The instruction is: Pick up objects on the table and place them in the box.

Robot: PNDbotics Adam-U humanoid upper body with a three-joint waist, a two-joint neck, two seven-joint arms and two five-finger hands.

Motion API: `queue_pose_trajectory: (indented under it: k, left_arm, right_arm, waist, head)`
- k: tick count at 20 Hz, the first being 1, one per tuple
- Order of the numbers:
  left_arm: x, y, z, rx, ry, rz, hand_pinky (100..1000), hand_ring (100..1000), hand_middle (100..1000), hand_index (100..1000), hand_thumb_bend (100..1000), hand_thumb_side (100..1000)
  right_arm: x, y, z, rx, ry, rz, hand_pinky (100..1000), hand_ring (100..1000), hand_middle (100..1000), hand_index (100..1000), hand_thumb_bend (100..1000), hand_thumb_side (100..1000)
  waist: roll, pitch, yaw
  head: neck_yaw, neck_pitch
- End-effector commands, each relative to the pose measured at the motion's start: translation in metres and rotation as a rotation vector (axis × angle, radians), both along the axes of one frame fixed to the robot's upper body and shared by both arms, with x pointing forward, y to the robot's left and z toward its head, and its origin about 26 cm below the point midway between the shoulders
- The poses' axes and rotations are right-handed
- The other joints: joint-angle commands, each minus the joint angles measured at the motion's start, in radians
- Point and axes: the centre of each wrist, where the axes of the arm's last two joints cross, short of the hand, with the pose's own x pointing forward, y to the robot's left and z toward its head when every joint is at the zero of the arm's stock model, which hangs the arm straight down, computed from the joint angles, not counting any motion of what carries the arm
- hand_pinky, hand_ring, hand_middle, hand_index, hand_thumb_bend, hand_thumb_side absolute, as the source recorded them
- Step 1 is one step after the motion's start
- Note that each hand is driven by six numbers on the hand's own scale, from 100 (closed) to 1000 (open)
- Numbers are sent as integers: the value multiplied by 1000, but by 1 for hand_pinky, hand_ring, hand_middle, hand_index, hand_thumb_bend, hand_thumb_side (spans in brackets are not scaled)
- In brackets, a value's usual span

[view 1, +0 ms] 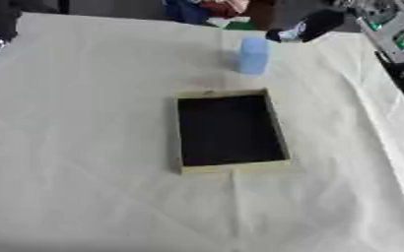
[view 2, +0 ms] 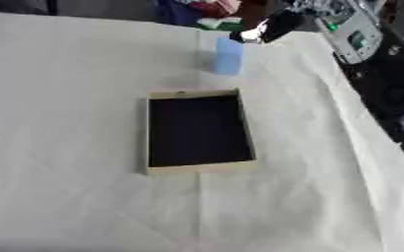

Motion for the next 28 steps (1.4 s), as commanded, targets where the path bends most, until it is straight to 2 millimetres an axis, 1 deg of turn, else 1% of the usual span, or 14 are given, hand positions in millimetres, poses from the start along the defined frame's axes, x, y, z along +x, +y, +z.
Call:
queue_pose_trajectory:
  k: [1,7,15,20,22,28]
  left_arm:
    - [-3,-5,13,-4,-39,-25,708,788,830,882,309,798]
    - [-3,-10,16,-11,-44,-45,708,788,830,883,309,799]
    - [-4,-12,17,-9,-45,-54,708,788,830,883,309,795]
    - [-4,-13,17,-6,-43,-59,708,788,829,883,309,800]
    - [-4,-13,17,-6,-41,-60,708,788,829,883,309,800]
    - [-4,-14,16,-7,-40,-65,708,788,829,883,309,800]
  right_arm:
    - [1,-15,6,-35,-2,-50,903,944,951,992,447,284]
    - [7,-28,-13,-45,51,-107,899,933,934,989,449,299]
    - [7,-41,-22,-41,35,-179,900,933,941,992,437,328]
    - [8,-42,-26,-43,42,-192,897,925,920,989,435,330]
    - [9,-41,-29,-42,53,-188,897,922,901,989,433,328]
    - [12,-37,-35,-41,76,-177,893,916,881,984,428,325]
  waist:
    - [5,-12,10]
    - [7,-3,41]
    - [11,9,60]
    - [13,13,65]
    - [13,14,66]
    - [14,17,72]
  head:
    - [-14,-22]
    - [-31,-37]
    - [-51,-50]
    - [-52,-56]
    - [-52,-58]
    - [-55,-65]
